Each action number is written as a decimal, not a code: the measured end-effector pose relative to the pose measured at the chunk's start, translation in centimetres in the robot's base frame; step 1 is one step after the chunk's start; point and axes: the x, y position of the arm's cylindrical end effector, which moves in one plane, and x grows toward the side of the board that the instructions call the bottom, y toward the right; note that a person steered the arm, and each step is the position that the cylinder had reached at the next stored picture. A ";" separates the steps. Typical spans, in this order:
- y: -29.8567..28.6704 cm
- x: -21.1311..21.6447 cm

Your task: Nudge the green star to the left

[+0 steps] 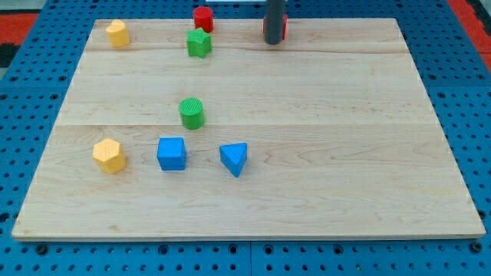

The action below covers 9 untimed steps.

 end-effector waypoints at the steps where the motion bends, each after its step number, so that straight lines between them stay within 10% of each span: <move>1: -3.9 0.4; 9: -8.0 0.1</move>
